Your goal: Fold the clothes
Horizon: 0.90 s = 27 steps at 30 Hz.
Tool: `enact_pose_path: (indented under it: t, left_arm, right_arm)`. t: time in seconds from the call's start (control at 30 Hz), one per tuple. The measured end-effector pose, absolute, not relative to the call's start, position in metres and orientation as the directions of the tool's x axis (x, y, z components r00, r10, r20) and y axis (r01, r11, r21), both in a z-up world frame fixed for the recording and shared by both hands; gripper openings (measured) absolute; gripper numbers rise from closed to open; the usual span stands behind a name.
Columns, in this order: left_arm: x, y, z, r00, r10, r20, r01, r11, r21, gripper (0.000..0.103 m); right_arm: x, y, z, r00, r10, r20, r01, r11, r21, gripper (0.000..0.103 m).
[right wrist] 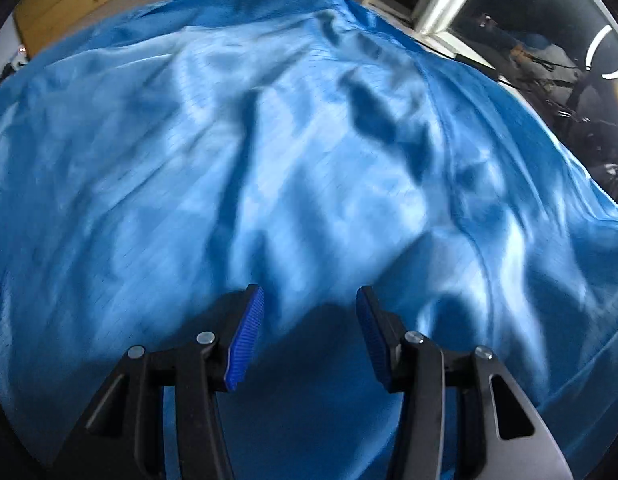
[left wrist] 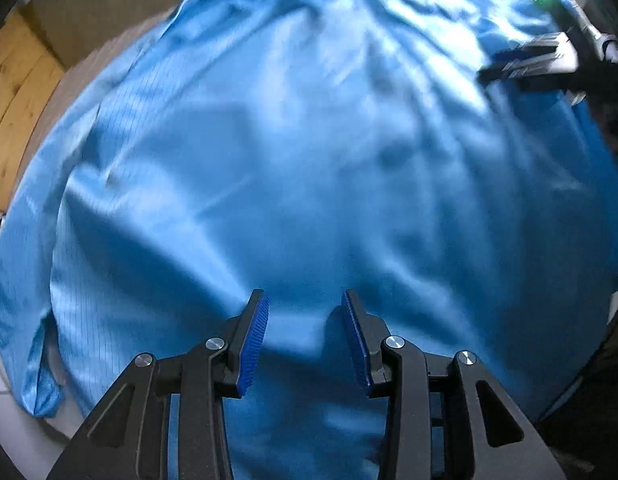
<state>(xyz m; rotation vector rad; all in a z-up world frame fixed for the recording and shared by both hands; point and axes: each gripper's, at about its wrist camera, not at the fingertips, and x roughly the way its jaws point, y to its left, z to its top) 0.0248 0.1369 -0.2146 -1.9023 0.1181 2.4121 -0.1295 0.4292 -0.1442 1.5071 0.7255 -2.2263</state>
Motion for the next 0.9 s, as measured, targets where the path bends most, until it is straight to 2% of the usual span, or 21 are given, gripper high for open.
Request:
enact_pose_path:
  t: [0.17,0.33,0.57,0.67,0.8,0.9]
  left_arm:
    - [0.059,0.097,-0.215,-0.206,-0.012,-0.978,-0.014,-1.000,0.015,0.050]
    - [0.107,0.050,-0.212,-0.138,-0.071,-0.988,0.087,-0.994,0.060,0.048]
    - [0.128,-0.041,-0.153,-0.208,-0.226,-0.952,0.239,-0.955,0.174,0.052]
    - [0.121,-0.060,-0.148,-0.212,-0.286,-0.935,0.194,-0.950,0.246,0.055]
    - [0.115,-0.052,-0.164,-0.229,-0.323,-0.918,0.011,-0.944,0.330,0.056]
    - [0.106,-0.053,-0.180,-0.237,-0.288,-0.928,-0.078,-0.947,0.313,0.056]
  right_arm:
    - [-0.138,0.439,-0.144,-0.381,0.014,-0.925,0.536,-0.811,-0.233,0.047]
    - [-0.141,0.445,-0.143,-0.370,0.008,-0.929,0.542,-0.810,-0.222,0.050]
    - [-0.152,0.426,-0.132,-0.364,0.052,-0.930,0.533,-0.807,-0.253,0.050]
    - [-0.148,0.409,-0.115,-0.358,0.002,-0.934,0.530,-0.823,-0.205,0.050]
    - [-0.142,0.367,-0.093,-0.372,-0.035,-0.927,0.533,-0.826,-0.183,0.050]
    - [-0.143,0.337,-0.085,-0.372,-0.056,-0.927,0.546,-0.820,-0.169,0.050]
